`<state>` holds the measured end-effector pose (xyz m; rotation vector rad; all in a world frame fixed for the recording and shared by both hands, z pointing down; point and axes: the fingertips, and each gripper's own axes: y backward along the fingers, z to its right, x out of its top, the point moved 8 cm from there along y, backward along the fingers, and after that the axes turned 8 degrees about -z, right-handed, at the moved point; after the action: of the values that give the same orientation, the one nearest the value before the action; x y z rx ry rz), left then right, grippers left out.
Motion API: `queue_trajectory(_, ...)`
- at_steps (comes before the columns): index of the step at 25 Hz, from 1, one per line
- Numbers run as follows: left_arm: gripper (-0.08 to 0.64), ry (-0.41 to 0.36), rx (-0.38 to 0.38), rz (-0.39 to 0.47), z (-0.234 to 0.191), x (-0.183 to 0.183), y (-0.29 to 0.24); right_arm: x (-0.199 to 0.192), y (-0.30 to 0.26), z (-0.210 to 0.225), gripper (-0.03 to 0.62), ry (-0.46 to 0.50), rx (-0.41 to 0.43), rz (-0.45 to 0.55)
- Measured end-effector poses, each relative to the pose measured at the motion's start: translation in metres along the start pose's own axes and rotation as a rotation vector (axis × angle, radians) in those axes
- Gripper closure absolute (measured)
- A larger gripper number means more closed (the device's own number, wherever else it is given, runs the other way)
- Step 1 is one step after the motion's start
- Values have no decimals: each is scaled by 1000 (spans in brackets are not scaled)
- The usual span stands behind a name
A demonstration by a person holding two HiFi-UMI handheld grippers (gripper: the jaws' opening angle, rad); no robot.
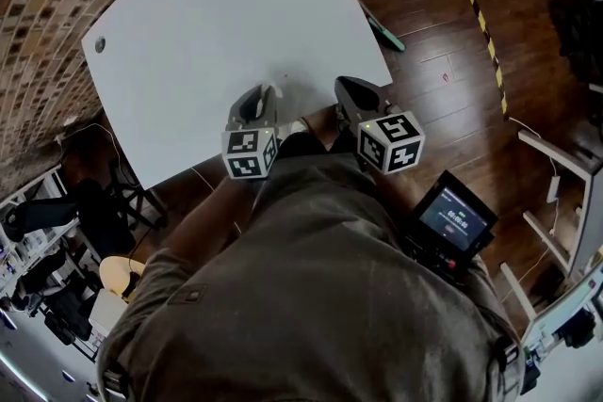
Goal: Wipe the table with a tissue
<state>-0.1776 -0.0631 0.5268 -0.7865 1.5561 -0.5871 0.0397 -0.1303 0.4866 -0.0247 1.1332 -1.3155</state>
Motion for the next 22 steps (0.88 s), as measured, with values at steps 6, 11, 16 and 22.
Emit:
queue_trajectory(6,503,-1,5,-56,0,-9,-15,-7,2,10,581,-37,-10,-7)
queue_trajectory(11,503,-34,-3,-83,6,-6,-27,-9,6,21,581,-75,-21,5)
queue_trajectory(16,503,-62,-13,-95,14,3,-36,-8,11,33,581,-109,-30,21)
queue_trajectory(22,503,-96,-36,-100,27,15,-49,-5,17,47,581,-131,-43,43)
